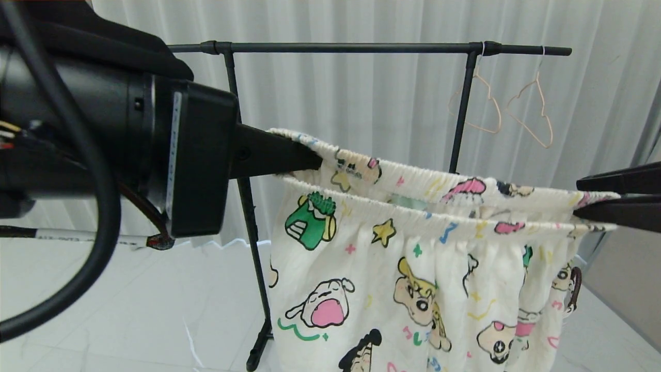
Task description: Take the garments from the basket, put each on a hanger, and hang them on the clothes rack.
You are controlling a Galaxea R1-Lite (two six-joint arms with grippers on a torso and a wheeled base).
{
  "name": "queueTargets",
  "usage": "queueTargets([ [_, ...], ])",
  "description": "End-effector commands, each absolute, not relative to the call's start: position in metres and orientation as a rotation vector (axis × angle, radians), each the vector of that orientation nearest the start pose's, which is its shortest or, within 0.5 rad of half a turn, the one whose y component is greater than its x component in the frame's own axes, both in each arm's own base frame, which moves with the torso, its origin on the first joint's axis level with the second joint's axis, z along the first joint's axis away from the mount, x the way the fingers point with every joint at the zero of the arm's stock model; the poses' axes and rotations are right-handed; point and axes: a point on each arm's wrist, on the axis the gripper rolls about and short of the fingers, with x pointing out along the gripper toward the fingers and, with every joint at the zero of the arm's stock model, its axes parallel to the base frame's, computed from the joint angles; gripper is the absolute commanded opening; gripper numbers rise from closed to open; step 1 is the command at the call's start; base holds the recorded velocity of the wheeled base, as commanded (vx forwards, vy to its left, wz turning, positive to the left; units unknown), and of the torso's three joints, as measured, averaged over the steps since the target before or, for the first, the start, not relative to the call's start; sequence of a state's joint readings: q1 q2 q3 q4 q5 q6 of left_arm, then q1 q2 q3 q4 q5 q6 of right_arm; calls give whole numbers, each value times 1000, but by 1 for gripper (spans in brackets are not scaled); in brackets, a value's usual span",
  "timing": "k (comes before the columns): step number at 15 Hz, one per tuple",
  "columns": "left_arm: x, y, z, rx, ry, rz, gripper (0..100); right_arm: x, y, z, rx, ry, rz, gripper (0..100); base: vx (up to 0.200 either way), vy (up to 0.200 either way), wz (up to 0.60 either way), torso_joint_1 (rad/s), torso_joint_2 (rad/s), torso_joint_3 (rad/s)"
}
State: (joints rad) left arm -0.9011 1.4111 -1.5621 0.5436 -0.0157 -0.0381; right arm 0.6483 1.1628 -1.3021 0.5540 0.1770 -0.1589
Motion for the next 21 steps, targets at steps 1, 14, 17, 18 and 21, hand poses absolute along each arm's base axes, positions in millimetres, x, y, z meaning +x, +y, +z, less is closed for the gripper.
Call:
queueTargets([
  [1, 130, -164, 357, 140, 386, -896, 0, 101, 83, 330, -250, 349, 855, 100, 0, 0, 0, 0, 0, 0],
  [14, 148, -148, 332, 318, 404, -460, 0, 115, 11, 307, -196, 473, 101, 100, 0, 0, 0, 0, 0, 0],
  [17, 147, -127, 328, 325, 411, -397, 0, 120, -3, 300, -236, 515, -29, 100, 0, 0, 0, 0, 0, 0],
  [18, 146, -108, 324, 331, 420, -331, 0, 118, -7, 296, -268, 528, -74, 100, 0, 0, 0, 0, 0, 0],
  [21, 142, -99, 320, 334, 429, -303, 0, 125, -8, 293, -274, 486, -100, 100, 0, 0, 0, 0, 0, 0],
])
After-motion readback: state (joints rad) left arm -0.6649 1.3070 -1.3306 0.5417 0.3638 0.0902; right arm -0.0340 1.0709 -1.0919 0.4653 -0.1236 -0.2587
